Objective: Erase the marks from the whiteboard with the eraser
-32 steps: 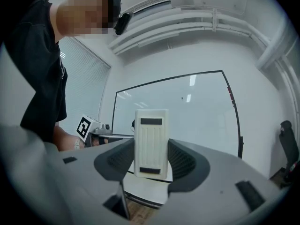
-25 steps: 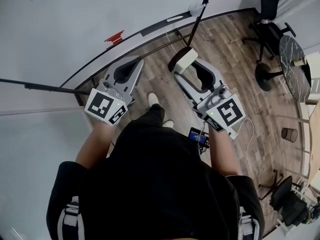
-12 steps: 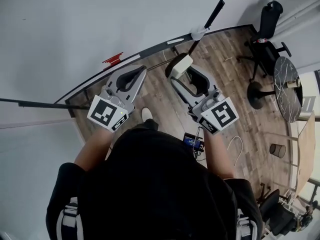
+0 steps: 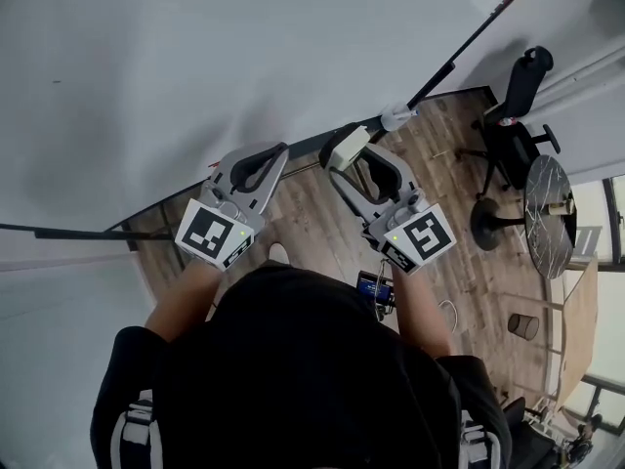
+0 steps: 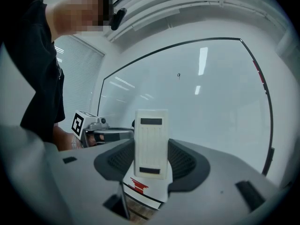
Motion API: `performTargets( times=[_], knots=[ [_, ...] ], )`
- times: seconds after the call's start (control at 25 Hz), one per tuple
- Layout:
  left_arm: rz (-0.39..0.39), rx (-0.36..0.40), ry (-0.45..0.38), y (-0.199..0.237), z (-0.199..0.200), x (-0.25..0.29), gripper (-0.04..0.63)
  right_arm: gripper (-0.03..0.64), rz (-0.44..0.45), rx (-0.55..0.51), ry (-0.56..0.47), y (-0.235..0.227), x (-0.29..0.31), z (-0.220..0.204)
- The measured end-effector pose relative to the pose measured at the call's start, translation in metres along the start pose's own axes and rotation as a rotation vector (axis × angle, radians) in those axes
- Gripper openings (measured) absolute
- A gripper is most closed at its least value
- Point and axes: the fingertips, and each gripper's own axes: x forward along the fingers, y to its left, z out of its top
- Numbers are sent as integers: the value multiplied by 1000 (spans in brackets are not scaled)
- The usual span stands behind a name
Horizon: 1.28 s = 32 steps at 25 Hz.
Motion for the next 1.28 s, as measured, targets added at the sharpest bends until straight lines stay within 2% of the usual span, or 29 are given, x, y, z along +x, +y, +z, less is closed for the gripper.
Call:
performTargets(
  times=[0.32,0.52,0.64,0.84,1.04,1.16,1.28],
  knots=[
    [71,-28,15,28,-5,9,5,222,63,7,25,-19,28,-9],
    [174,-19,30,38,-2,25,5,222,156,23,13,-49,41,-6],
    [264,-2,28,39,2,36,5,222,234,-5,1,-65,46,-1],
    [419,15,33,32,4,51,5,222,331,-145,-4,-84,41,12],
    [566,-2,73,33,6,72,5,222,394,-317,44,-104,45,26],
    [630,6,70,34,11,77,5,222,395,-435,67,-108,47,35],
    [665,34,68,33,24,76,5,222,340,-618,83,-108,49,57]
  ],
)
